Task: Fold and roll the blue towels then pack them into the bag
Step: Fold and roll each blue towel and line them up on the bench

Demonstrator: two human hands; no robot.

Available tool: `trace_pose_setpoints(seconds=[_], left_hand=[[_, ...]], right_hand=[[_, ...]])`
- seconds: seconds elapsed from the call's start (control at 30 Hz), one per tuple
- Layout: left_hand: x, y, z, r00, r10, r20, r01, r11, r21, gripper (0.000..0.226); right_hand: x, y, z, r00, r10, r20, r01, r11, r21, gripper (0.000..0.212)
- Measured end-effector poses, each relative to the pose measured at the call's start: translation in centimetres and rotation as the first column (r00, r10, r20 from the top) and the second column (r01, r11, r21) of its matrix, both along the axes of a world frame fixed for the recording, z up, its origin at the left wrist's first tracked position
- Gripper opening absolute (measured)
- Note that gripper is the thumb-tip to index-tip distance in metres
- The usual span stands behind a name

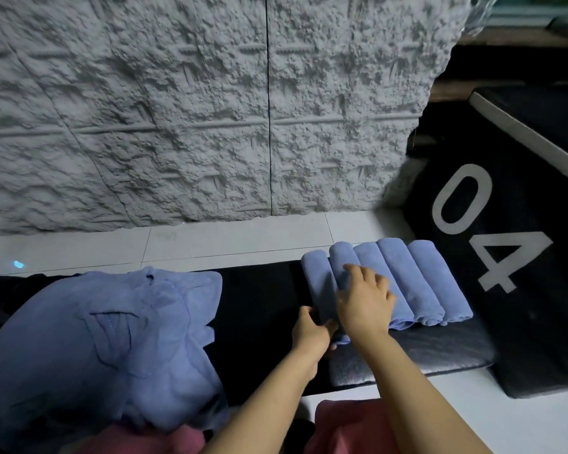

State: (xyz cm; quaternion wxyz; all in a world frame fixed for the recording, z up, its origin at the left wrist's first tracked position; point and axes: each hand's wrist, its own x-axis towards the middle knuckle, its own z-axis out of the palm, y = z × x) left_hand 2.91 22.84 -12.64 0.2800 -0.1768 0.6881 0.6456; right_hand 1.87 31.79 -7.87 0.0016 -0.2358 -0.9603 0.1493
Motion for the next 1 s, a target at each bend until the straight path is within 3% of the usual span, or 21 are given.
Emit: trace_pose_setpoints(seconds=[0.07, 0.17, 0.27, 0.33, 0.43, 0.57, 0.67, 0.73, 0.87, 1.0], left_hand=[[-0.1, -0.4, 0.0, 0.997, -0.062, -0.043, 0.059, 0.996, -0.073, 0.031], [-0.4, -1.7, 0.5, 0.985, -0.163, -0.053, 0.157, 0.983, -0.1, 0.029], [-0.7, -3.8, 1.5, 0.976, -0.204, -0.08, 0.193, 0.973, -0.129, 0.029], [-1.1, -5.7, 2.5, 0.966, -0.237, -0.104, 0.212, 0.955, -0.208, 0.041], [-1.6, -9.3, 4.6, 0.93, -0.315, -0.188, 0.238, 0.909, -0.343, 0.04], [-3.0, -16.7, 8.4, 0.826, -0.391, -0.405, 0.104, 0.813, -0.573, 0.031], [-4.0, -24.3, 10.7, 0.694, -0.491, -0.527, -0.13, 0.635, -0.762, 0.031], [-4.1, -29.0, 11.5, 0.714, -0.509, -0.48, -0.167, 0.542, -0.823, 0.029], [-3.6, -34.6, 10.9, 0.676, -0.605, -0.421, 0.022, 0.587, -0.809, 0.037], [-2.5, -36.0, 9.0, 0.681, -0.712, -0.171, 0.16, 0.373, -0.914, 0.053]], right_hand=[[-0.1, -0.2, -0.2, 0.991, 0.135, -0.024, -0.134, 0.99, 0.039, 0.038], [-0.2, -0.5, -0.9, 0.956, 0.287, 0.06, -0.291, 0.955, 0.053, 0.031], [-0.5, -0.7, -1.2, 0.958, 0.272, 0.096, -0.27, 0.962, -0.035, 0.028], [-0.9, -0.8, -1.4, 0.962, 0.257, 0.098, -0.256, 0.966, -0.019, 0.025], [-1.1, -1.0, -2.0, 0.963, 0.24, 0.124, -0.242, 0.97, 0.003, 0.027], [-1.0, -1.6, -2.0, 0.952, 0.256, 0.166, -0.274, 0.956, 0.1, 0.032], [-0.8, -1.5, -1.4, 0.944, 0.293, 0.15, -0.319, 0.927, 0.196, 0.033], [-0.6, -1.6, -1.1, 0.938, 0.324, 0.123, -0.345, 0.91, 0.229, 0.033], [-0.1, -2.6, -0.8, 0.916, 0.385, 0.11, -0.4, 0.87, 0.288, 0.026], [0.4, -3.0, -0.9, 0.907, 0.362, 0.214, -0.41, 0.874, 0.26, 0.03]])
